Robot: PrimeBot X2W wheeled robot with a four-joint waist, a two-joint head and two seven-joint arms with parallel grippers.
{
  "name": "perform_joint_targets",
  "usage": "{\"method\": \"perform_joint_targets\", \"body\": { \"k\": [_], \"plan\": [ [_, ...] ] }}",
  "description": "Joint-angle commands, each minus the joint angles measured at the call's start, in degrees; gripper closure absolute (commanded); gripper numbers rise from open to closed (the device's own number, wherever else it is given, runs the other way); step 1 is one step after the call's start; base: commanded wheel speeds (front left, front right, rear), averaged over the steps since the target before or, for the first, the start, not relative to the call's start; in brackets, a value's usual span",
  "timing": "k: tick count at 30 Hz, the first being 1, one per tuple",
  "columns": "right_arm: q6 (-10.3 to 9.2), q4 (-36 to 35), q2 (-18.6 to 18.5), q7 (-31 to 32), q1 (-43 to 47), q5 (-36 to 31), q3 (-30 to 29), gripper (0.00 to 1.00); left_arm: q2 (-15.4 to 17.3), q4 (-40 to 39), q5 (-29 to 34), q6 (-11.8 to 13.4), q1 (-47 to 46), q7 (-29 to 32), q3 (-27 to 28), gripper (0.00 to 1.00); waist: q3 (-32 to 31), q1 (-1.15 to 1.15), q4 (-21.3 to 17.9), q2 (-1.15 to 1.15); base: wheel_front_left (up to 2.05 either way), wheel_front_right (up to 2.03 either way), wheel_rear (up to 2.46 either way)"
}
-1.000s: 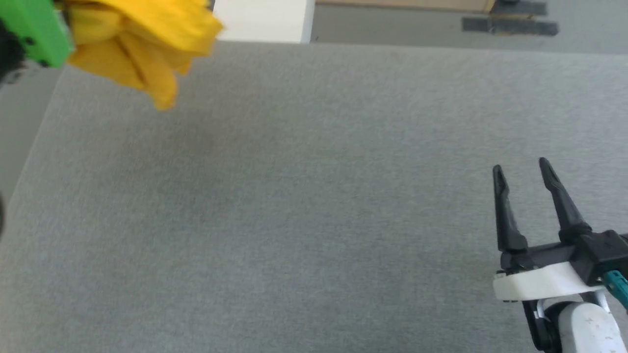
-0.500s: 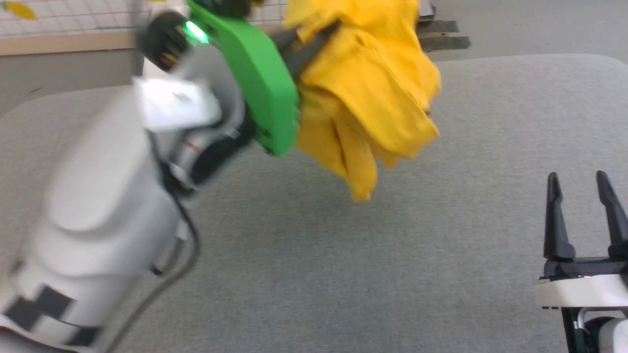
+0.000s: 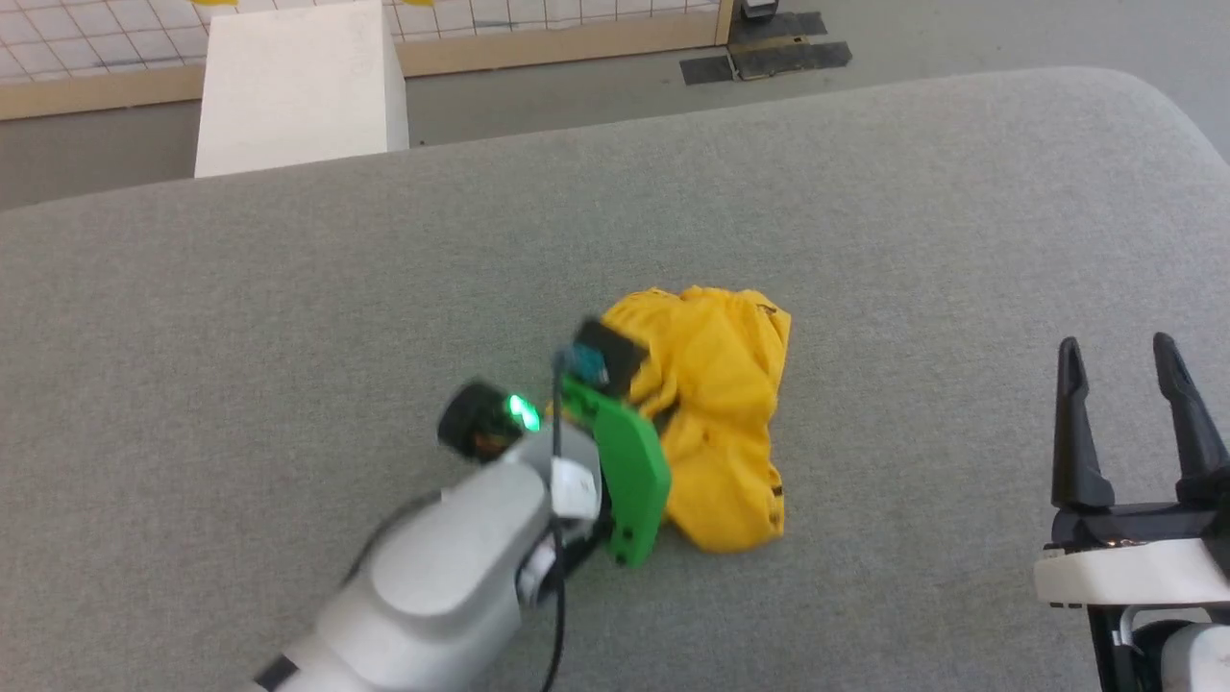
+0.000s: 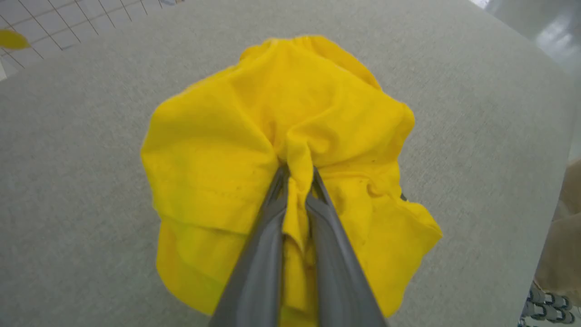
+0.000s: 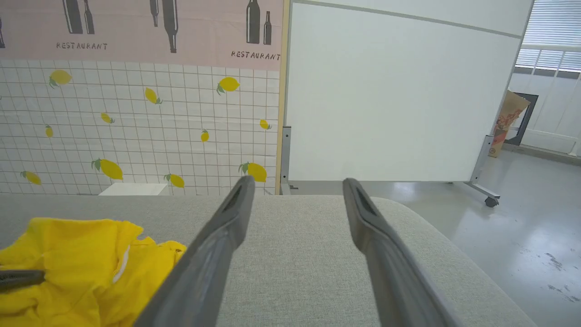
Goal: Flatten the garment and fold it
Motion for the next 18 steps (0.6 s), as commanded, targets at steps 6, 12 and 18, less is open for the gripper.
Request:
{"method": "perform_joint_targets", "body": {
  "k": [6, 12, 18],
  "plan": [
    [-0.1, 0.4, 0.0, -0.3, 0.5, -0.1, 0.5, 0.0, -4.3, 7.7, -1.5, -1.8, 0.9, -5.7, 1.1, 0.0, -0.6, 0.0, 2.0, -0.01, 0.0, 0.0, 0.0],
    [-0.1, 0.9, 0.0, -0.3, 1.0, -0.5, 0.8, 0.0, -3.1, 3.4, -3.6, -2.1, -0.3, -14.4, 6.9, 0.0, -2.5, 0.0, 4.1, -0.01, 0.0, 0.0, 0.0],
    [-0.1, 1.2, 0.0, -0.3, 2.4, -0.6, 1.2, 0.0, 6.3, -8.9, -3.2, 3.9, 6.3, -23.1, 14.4, 0.0, -4.1, 0.0, 5.2, -0.01, 0.0, 0.0, 0.0]
  ]
}}
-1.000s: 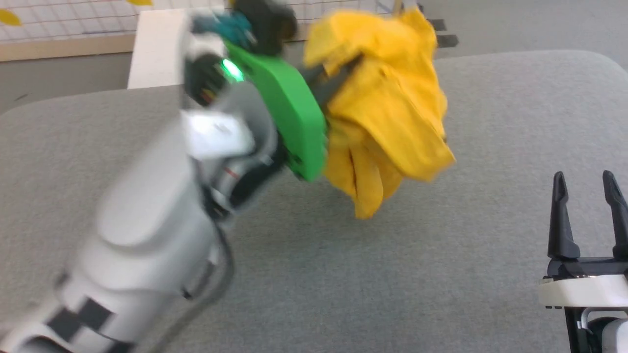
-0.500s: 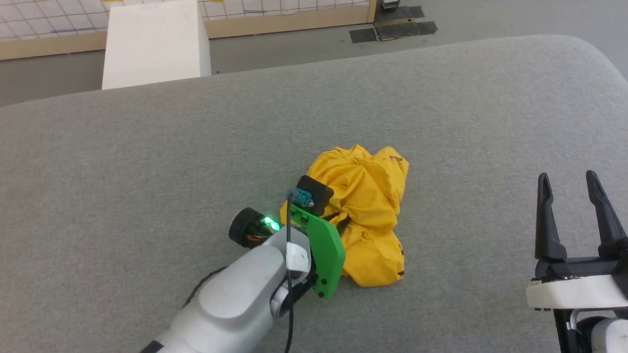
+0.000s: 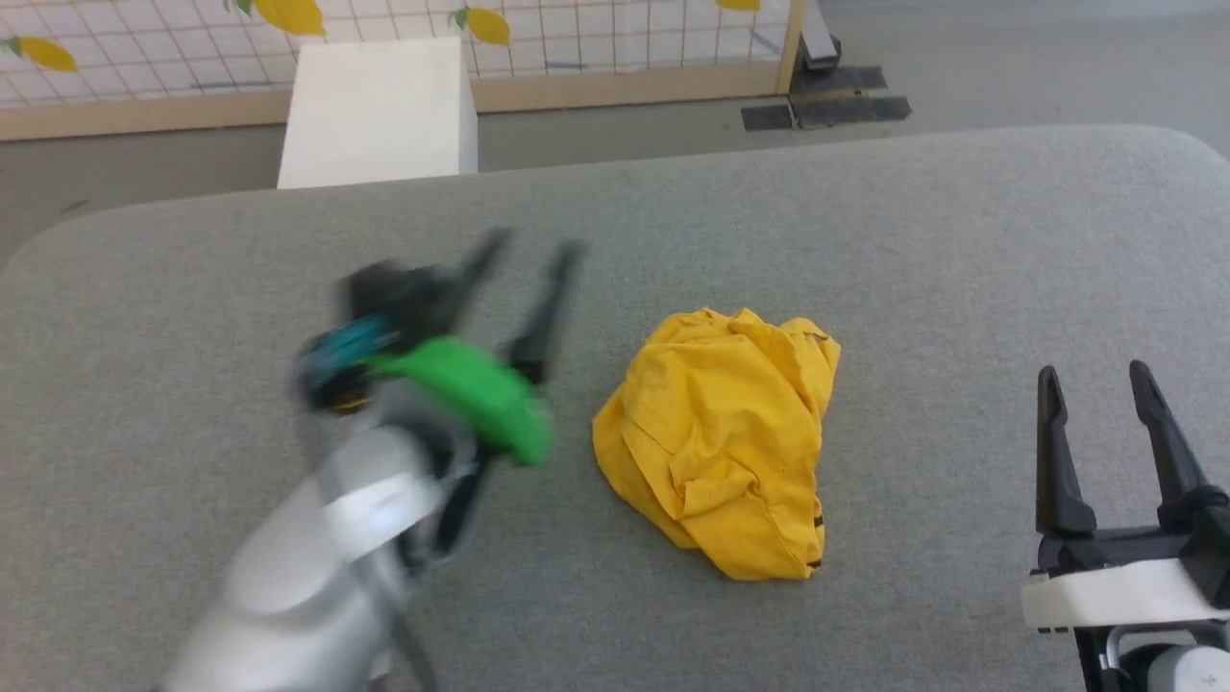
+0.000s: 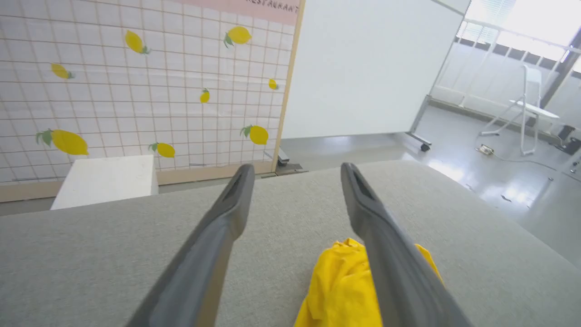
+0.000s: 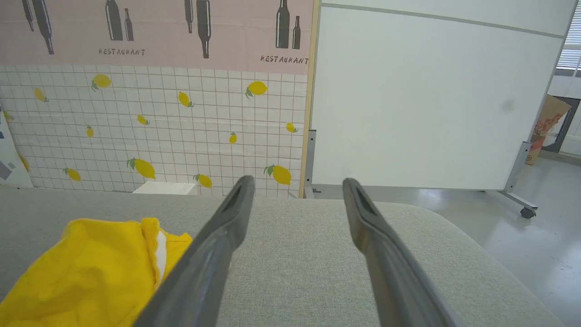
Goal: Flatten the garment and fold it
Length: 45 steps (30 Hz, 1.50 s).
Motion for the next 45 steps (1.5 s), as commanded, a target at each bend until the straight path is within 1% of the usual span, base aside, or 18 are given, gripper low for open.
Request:
{"method": "perform_joint_targets", "body": {
  "k": [1, 2, 4, 6, 8, 11, 14, 17, 20, 23, 25, 29, 30, 33, 35, 38, 43, 45],
  "plan": [
    [-0.1, 0.2, 0.0, -0.3, 0.8, -0.1, 0.2, 0.0, 2.8, -2.1, 1.0, 2.0, 3.7, -1.6, 1.5, 0.0, -0.9, 0.0, 0.7, 0.0, 0.0, 0.0, 0.0],
    [-0.1, 0.2, 0.0, -0.3, 1.1, -0.1, 0.3, 0.0, 4.6, -4.6, 1.2, 3.7, 6.4, -2.7, 3.2, 0.0, -1.0, 0.0, 0.8, 0.0, 0.0, 0.0, 0.0],
    [-0.1, 0.3, 0.0, -0.3, 1.5, 0.0, 0.5, 0.0, 7.1, -9.2, 1.5, 6.3, 11.8, -3.9, 6.6, 0.0, -1.2, 0.0, 1.0, 0.0, 0.0, 0.0, 0.0],
    [-0.1, 0.5, 0.0, -0.3, 1.9, 0.1, 0.7, 0.0, 8.5, -13.8, 2.0, 8.4, 17.7, -4.4, 10.3, 0.0, -1.4, 0.0, 1.1, 0.0, 0.0, 0.0, 0.0],
    [-0.1, 0.6, 0.0, -0.3, 2.2, 0.3, 1.0, 0.0, 8.8, -19.0, 4.6, 9.9, 23.3, -4.5, 15.3, 0.0, -1.3, 0.0, 1.2, 0.0, 0.0, 0.0, 0.0],
    [-0.1, 0.8, 0.0, -0.3, 2.6, 0.5, 1.0, 0.0, 6.9, -24.9, 8.9, 10.1, 31.4, -4.5, 21.4, 0.0, -1.1, 0.0, 1.6, 0.0, 0.0, 0.0, 0.0],
    [-0.1, 1.3, 0.0, -0.3, 3.1, 0.7, 1.1, 0.0, 3.5, -28.5, 12.2, 8.2, 38.1, -4.5, 25.7, 0.0, -0.8, 0.0, 2.3, 0.0, 0.0, 0.0, 0.0],
    [-0.1, 2.0, 0.0, -0.3, 3.2, 1.1, 1.1, 0.0, 0.5, -29.1, 14.4, 6.1, 41.4, -4.6, 27.9, 0.0, -0.6, 0.0, 3.1, 0.0, 0.0, 0.0, 0.0],
    [-0.1, 2.7, 0.0, 0.3, 2.4, 2.8, 1.2, 0.0, -2.7, -29.2, 15.9, 3.7, 42.4, -4.6, 29.8, 0.0, -0.1, 0.0, 4.0, 0.0, 0.0, 0.0, 0.0],
    [-0.1, 2.4, 0.0, 2.2, 0.0, 3.6, 1.1, 0.0, -4.8, -28.8, 17.4, 1.6, 41.8, -4.6, 30.9, 0.0, 0.9, 0.0, 4.7, 0.0, 0.0, 0.0, 0.0],
    [-0.1, 1.8, 0.0, 4.9, -2.5, 3.9, 1.7, 0.0, -5.9, -28.5, 18.5, 0.3, 41.1, -4.6, 31.5, 0.0, 1.9, 0.0, 5.0, 0.0, 0.0, 0.0, 0.0],
    [-0.1, 0.6, 0.0, 13.4, -8.8, 3.5, 2.7, 0.0, -7.4, -27.9, 20.2, -1.8, 40.0, -4.6, 32.7, 0.0, 4.2, 0.0, 5.5, 0.0, 0.0, 0.0, 0.0],
    [-0.1, 0.7, -0.2, 16.6, -10.5, 4.2, 2.8, 0.0, -7.8, -27.8, 20.5, -2.4, 39.7, -4.6, 33.1, 0.0, 4.8, 0.0, 5.8, 0.0, 0.0, 0.0, 0.0],
    [-0.1, 1.2, -1.7, 24.4, -14.3, 6.2, 2.5, 0.0, -8.7, -27.5, 21.4, -3.6, 39.2, -4.6, 34.0, 0.0, 6.7, 0.0, 6.4, 0.0, 0.0, 0.0, 0.0],
    [-0.1, 2.3, -3.1, 30.7, -16.6, 7.4, 2.4, 0.0, -9.4, -27.5, 22.1, -4.5, 38.5, -4.6, 34.5, 0.0, 8.4, 0.0, 7.0, 0.0, 0.0, 0.0, 0.0],
    [-0.1, 3.8, -4.0, 37.5, -18.7, 8.5, 1.6, 0.0, -10.2, -27.2, 22.8, -5.6, 37.6, -4.6, 35.1, 0.0, 10.1, 0.0, 7.9, 0.0, 0.0, 0.0, 0.0],
    [-0.1, 6.7, -6.0, 45.0, -20.4, 7.6, 2.3, 0.0, -11.5, -26.6, 23.8, -7.4, 35.8, -4.6, 35.3, 0.0, 13.0, 0.0, 9.6, 0.0, 0.0, 0.0, 0.0],
    [-0.1, 8.4, -6.1, 48.2, -20.5, 7.2, 2.4, 0.0, -11.9, -26.2, 24.2, -7.9, 35.3, -4.6, 35.4, 0.0, 13.6, 0.0, 10.2, 0.0, 0.0, 0.0, 0.0]
  ]
}}
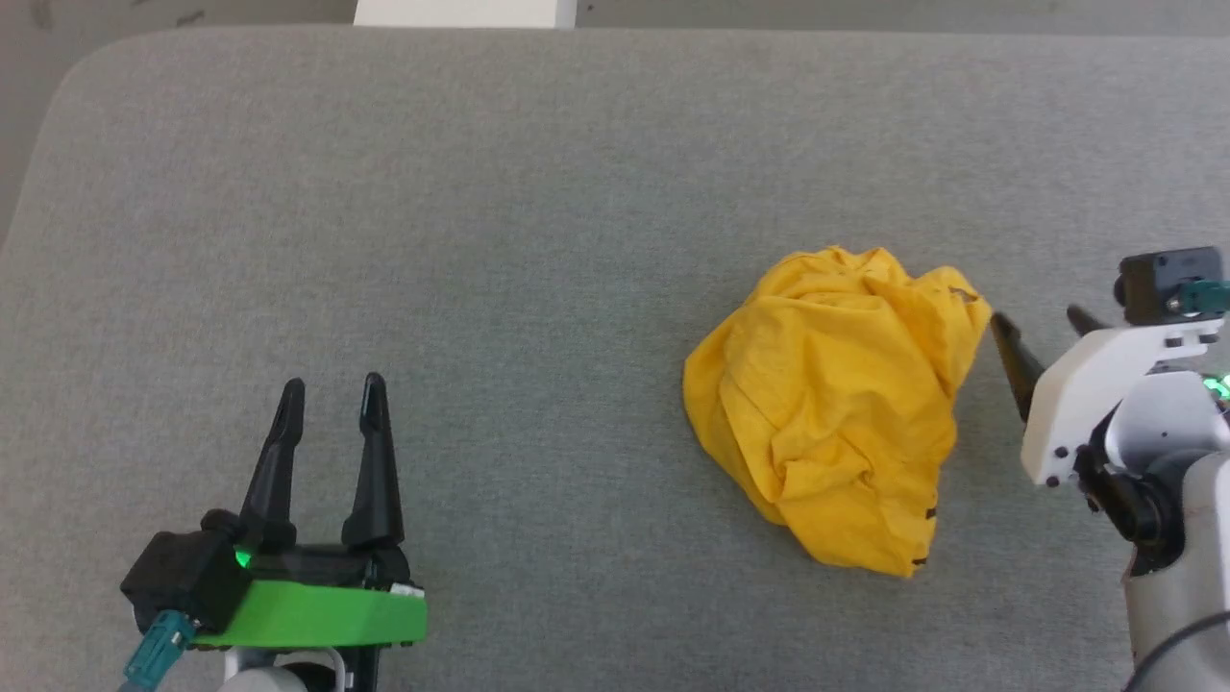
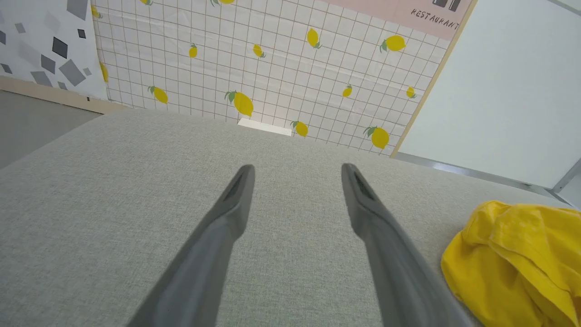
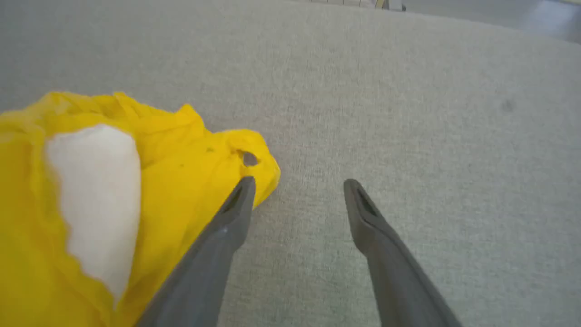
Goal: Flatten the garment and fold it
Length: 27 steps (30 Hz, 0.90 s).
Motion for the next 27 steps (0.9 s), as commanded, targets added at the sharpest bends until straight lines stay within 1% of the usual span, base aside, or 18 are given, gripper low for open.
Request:
{"method": "perform_joint_targets", "body": {
  "k": [1, 5, 6, 7, 8, 9, 10, 14, 19, 23, 27],
  "plan": [
    [-0.09, 0.7, -0.2, 1.4, -0.8, -0.3, 0.5, 0.0, -0.4, 0.2, 0.4, -0.5, -1.0, -0.2, 0.3, 0.0, 2.0, 0.0, 2.0, 0.0, 0.0, 0.0, 0.0],
    [-0.09, 2.7, -1.2, 2.6, -1.1, 0.3, 3.1, 0.0, -0.9, 0.7, 1.0, -1.2, -1.7, -0.2, 0.6, 0.0, 3.0, 0.0, 3.0, 0.0, 0.0, 0.0, 0.0],
    [-0.09, 3.3, -1.2, 2.1, -1.3, 0.6, 3.4, 0.05, -1.1, 0.9, 1.2, -1.4, -1.8, -0.2, 0.7, 0.0, 3.1, 0.0, 3.2, 0.0, 0.0, 0.0, 0.0],
    [-0.09, 3.8, -1.2, 1.8, -1.4, 0.7, 3.6, 0.17, -1.2, 0.9, 1.3, -1.5, -1.9, -0.2, 0.8, 0.0, 3.3, 0.0, 3.3, 0.0, 0.0, 0.0, 0.0],
    [-0.09, 4.7, -1.2, 1.5, -1.5, 0.6, 4.0, 0.68, -1.3, 1.1, 1.4, -1.7, -2.0, -0.2, 1.0, 0.0, 3.4, 0.0, 3.4, 0.0, 0.0, 0.0, 0.0],
    [-0.09, 5.3, -1.2, 1.3, -1.6, 0.5, 4.1, 0.95, -1.4, 1.2, 1.4, -1.8, -2.1, -0.2, 1.1, 0.0, 3.4, 0.0, 3.5, 0.0, 0.0, 0.0, 0.0],
    [-0.09, 6.1, -1.3, 0.9, -1.7, 0.3, 4.3, 1.0, -1.5, 1.4, 1.5, -1.9, -2.2, -0.2, 1.2, 0.0, 3.5, 0.0, 3.5, 0.0, 0.0, 0.0, 0.0],
    [-0.09, 7.7, -2.6, -1.4, -2.9, -0.7, 5.2, 1.0, -1.9, 2.1, 1.9, -2.2, -2.3, -0.2, 1.8, 0.0, 2.5, 0.0, 2.9, 0.0, 0.0, 0.0, 0.0],
    [-0.09, 6.6, -4.7, -5.6, -5.7, -0.4, 4.4, 1.0, -2.2, 2.9, 2.5, -2.4, -1.4, -0.2, 2.5, 0.0, -0.6, 0.0, 1.4, 0.0, 0.0, 0.0, 0.0],
    [-0.09, 2.6, -5.9, -8.0, -7.1, 0.0, 2.2, 1.0, -2.3, 3.0, 2.8, -2.3, 0.1, -0.2, 3.1, 0.0, -3.6, 0.0, -0.1, 0.0, 0.0, 0.0, 0.0],
    [-0.09, -3.5, -6.3, -8.4, -5.6, -1.1, -3.2, 1.0, -2.5, 2.7, 3.1, -2.1, 1.7, -0.2, 3.4, 0.0, -5.5, 0.0, -1.0, 0.0, 0.0, 0.0, 0.0]
  ]
}}
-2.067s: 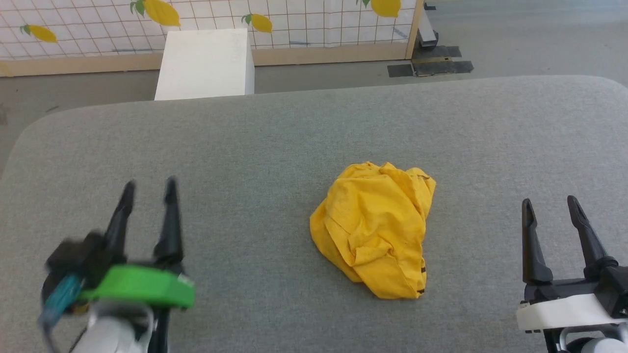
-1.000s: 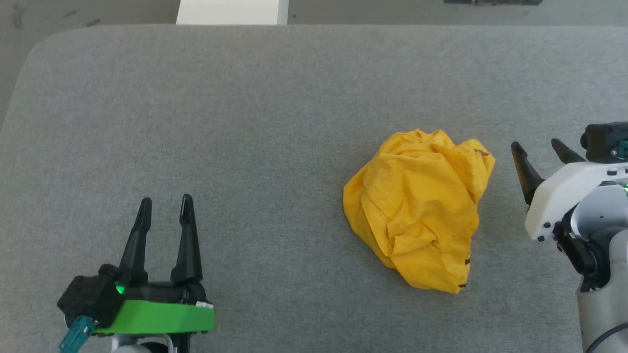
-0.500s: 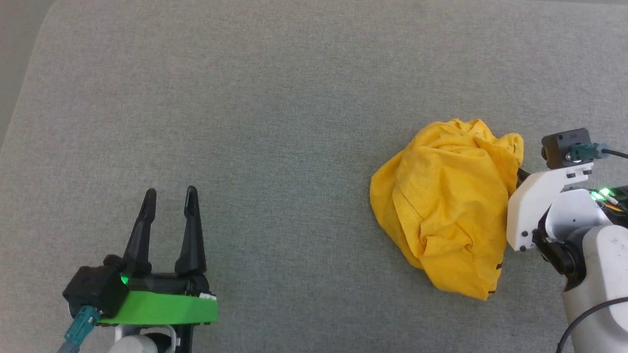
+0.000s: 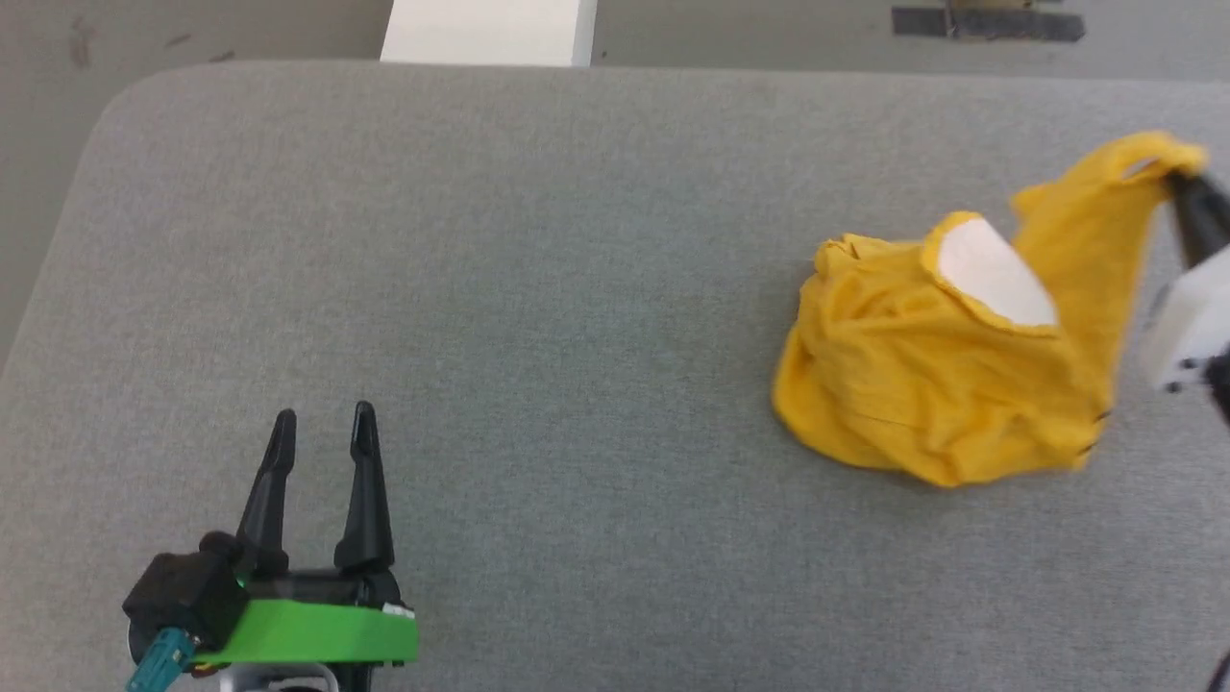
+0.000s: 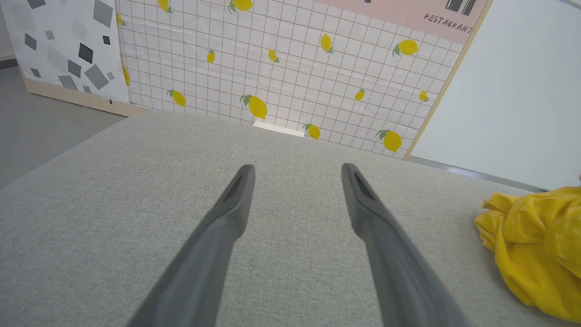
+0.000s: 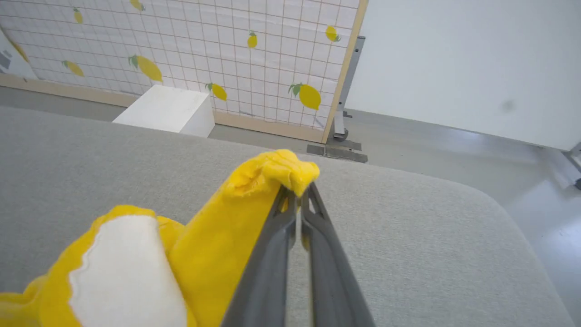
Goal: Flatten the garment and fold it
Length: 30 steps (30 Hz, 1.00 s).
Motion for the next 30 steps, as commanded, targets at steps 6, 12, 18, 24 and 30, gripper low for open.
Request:
{"method": "perform_joint_targets", "body": {
  "k": [6, 12, 18, 24, 30],
  "plan": [
    [-0.1, -5.8, 2.1, 2.8, 13.8, -3.2, -11.6, 1.0, -0.3, -0.4, 1.1, -0.1, 1.9, -0.2, -0.1, 0.0, -2.5, 0.0, -1.7, 0.0, 0.0, 0.0, 0.0],
    [-0.1, -1.6, 5.7, 1.4, 23.8, -5.5, -18.6, 1.0, -0.1, 0.0, 1.3, -0.1, 2.3, -0.2, -0.4, 0.0, -2.4, 0.0, -1.6, 0.0, 0.0, 0.0, 0.0],
    [-0.1, 0.3, 6.9, -3.2, 22.6, -6.5, -18.3, 0.0, 0.4, 0.3, 1.4, 0.0, 2.3, 0.1, -0.6, 0.0, -3.0, 0.0, -2.0, 0.0, 0.0, 0.0, 0.0],
    [-0.1, -5.0, 5.3, -3.6, 17.3, -2.7, -11.1, 0.0, 0.4, 0.9, 1.4, 0.0, 2.2, 0.3, -1.6, 0.0, -3.8, 0.0, -1.5, 0.0, 0.0, 0.0, 0.0],
    [-0.1, -8.7, 3.2, 5.1, 15.9, 0.4, -1.8, 0.0, 0.3, 1.3, 0.9, -0.1, 1.8, 0.2, -2.3, 0.0, -3.2, 0.0, 0.3, 0.0, 0.0, 0.0, 0.0]
  ]
}}
